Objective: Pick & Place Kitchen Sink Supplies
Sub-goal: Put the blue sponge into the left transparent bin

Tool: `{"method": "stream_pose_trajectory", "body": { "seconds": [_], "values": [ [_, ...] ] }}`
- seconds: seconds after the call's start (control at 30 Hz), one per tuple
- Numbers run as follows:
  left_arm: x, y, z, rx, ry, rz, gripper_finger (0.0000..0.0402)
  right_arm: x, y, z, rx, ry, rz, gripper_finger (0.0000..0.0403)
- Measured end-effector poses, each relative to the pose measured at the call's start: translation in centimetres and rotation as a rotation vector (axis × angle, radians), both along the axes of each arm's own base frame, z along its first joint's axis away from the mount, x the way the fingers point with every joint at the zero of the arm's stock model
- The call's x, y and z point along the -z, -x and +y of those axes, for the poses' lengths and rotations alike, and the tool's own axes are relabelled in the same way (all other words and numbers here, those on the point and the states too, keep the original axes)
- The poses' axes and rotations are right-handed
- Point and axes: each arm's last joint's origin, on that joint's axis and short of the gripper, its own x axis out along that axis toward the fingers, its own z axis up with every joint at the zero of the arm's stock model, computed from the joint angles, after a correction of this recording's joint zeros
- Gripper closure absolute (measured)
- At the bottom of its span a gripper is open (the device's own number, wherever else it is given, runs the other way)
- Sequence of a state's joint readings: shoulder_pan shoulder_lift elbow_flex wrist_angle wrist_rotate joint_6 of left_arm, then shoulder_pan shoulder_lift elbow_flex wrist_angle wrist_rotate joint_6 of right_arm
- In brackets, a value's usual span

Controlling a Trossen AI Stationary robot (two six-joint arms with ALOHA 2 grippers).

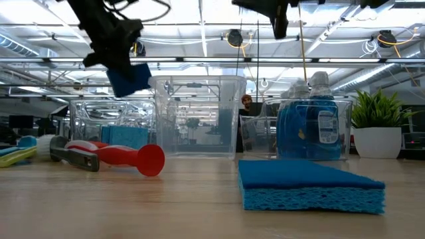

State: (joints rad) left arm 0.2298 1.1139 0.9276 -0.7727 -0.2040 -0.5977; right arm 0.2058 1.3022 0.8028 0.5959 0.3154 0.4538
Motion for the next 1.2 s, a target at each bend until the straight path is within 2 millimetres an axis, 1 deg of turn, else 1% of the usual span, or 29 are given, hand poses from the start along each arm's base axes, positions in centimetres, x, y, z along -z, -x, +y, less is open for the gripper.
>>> {"method": "stream_pose_trajectory", "body": {
  "seconds": [0.2, 0.33, 0.7, 0.87, 1.2],
  "values": [
    [2.3, -1.7, 1.5, -0.057, 0.136, 0.055, 0.0392, -0.9, 0.5, 0.1, -0.012, 0.031, -0.040, 0.0245],
    [3.2, -2.1, 2.4, -0.077, 0.181, 0.081, 0.0392, -1.1, 0.7, 0.1, -0.011, 0.041, -0.047, 0.0247],
    [4.3, -3.0, 3.7, -0.124, 0.198, 0.079, 0.0393, -1.1, 0.8, 0.1, -0.010, 0.065, -0.038, 0.0248],
    [5.1, -3.0, 4.2, -0.149, 0.211, 0.123, 0.0393, -1.1, 0.8, 0.1, -0.010, 0.065, -0.038, 0.0248],
    [6.6, -3.9, 4.7, -0.147, 0.228, 0.161, 0.0393, -1.1, 0.8, 0.1, -0.009, 0.066, -0.039, 0.0248]
  ]
}}
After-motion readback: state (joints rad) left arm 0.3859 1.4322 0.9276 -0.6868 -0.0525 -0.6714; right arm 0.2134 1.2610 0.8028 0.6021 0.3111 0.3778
